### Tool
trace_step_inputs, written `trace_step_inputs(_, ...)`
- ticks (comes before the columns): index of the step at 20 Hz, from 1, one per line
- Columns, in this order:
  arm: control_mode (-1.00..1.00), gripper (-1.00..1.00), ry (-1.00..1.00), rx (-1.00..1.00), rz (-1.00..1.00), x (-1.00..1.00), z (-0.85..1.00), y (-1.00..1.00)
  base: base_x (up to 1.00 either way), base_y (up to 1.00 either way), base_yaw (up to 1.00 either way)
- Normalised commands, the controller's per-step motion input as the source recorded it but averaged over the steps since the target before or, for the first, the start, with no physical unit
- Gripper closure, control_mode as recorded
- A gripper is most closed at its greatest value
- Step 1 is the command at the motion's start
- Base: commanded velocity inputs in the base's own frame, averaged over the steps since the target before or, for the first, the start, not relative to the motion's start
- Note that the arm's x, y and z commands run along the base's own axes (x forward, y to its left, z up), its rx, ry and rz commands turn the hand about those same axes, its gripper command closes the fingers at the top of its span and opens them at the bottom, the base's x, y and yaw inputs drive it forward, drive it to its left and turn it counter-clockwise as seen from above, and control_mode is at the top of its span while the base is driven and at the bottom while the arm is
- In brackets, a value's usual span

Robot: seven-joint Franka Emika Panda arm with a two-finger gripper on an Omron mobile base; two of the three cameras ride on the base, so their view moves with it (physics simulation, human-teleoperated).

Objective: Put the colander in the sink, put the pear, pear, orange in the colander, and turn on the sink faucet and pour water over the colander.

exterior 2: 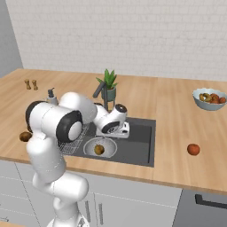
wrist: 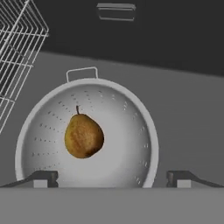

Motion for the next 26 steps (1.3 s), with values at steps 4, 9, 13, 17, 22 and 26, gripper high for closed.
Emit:
trace_step_inputs(4, -1.0, -1.0, -0.08, 0.0, -0.2, -0.36, 0.76, -0.26, 0.0, 0.0, 0.0)
trace_step_inputs(9, -1.0, -1.0, 0.0, 0.0, -0.13, -0.46, 0.4, -0.71, 0.0, 0.0, 0.0)
trace_step_inputs(13, -1.0, -1.0, 0.02, -0.01, -0.17, -0.27, 0.46, -0.59, 0.0, 0.0, 0.0)
trace_step_inputs(17, -1.0, -1.0, 0.08, -0.07, -0.25, -0.08, 0.47, -0.2, 0.0, 0.0, 0.0)
trace_step_inputs(22, -1.0, -1.0, 0.07, -0.07, -0.22, 0.0, 0.34, -0.28, 0.0, 0.0, 0.0)
trace_step_inputs(26, -1.0, -1.0, 0.01, -0.02, -0.19, 0.0, 0.04, -0.61, 0.0, 0.0, 0.0)
